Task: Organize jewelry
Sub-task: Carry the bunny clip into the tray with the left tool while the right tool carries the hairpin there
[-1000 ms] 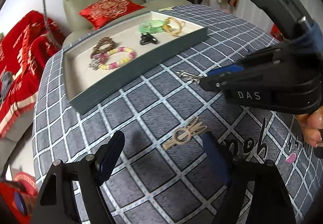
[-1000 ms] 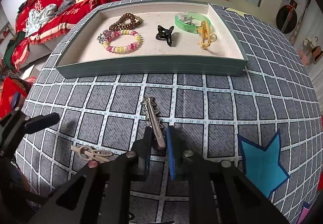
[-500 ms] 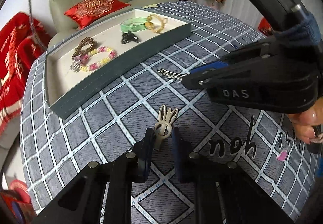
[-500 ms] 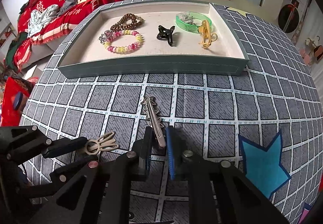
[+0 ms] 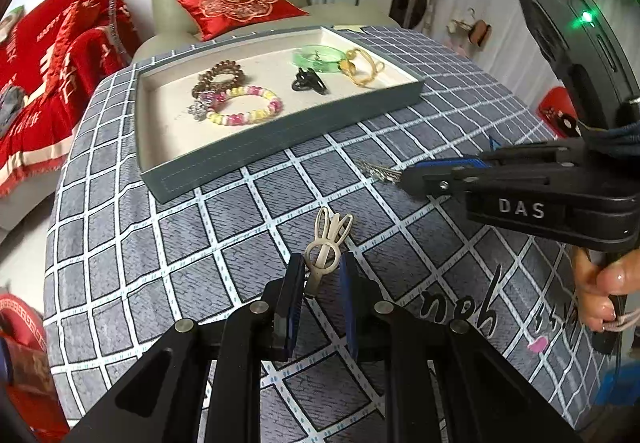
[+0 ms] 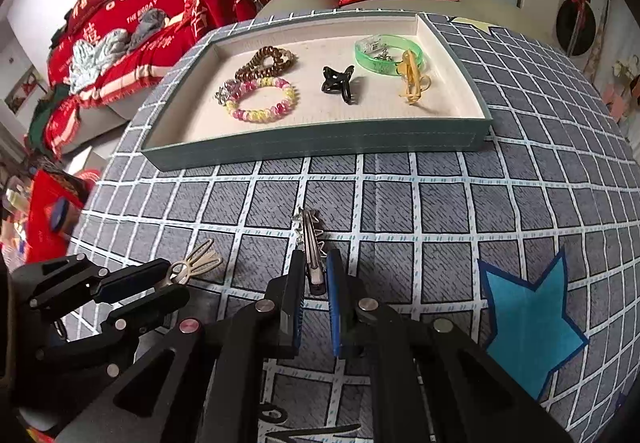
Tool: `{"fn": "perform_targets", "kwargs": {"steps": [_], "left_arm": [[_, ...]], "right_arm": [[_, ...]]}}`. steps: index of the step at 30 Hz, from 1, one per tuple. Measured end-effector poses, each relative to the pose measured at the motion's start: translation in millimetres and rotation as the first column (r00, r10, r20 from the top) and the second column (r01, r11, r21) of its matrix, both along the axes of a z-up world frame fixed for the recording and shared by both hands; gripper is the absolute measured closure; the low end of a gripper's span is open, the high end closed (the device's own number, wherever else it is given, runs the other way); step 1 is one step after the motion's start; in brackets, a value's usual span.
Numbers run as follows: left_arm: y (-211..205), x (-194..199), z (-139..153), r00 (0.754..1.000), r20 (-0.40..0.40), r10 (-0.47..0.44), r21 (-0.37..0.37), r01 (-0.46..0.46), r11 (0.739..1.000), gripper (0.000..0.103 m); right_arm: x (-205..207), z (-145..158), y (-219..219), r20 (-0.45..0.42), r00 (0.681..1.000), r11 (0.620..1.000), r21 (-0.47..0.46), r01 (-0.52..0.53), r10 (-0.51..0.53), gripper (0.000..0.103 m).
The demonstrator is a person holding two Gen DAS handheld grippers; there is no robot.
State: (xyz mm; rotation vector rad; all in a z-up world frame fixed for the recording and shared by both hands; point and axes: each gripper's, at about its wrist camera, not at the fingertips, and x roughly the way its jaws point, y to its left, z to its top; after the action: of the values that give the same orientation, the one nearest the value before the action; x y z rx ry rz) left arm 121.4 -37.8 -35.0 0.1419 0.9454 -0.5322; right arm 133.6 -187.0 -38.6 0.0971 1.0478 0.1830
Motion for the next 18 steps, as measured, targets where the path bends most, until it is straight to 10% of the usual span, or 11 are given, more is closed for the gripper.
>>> {"fn": "perform_targets", "kwargs": {"steps": [18], "left_arm": [[14, -2, 18, 0.997, 0.020, 0.081, -0.043, -0.080, 0.996, 0.069]], "right_arm": [[-6, 18, -24, 0.016, 0.998, 0.990, 0.130, 0.052, -0.054, 0.091]]}}
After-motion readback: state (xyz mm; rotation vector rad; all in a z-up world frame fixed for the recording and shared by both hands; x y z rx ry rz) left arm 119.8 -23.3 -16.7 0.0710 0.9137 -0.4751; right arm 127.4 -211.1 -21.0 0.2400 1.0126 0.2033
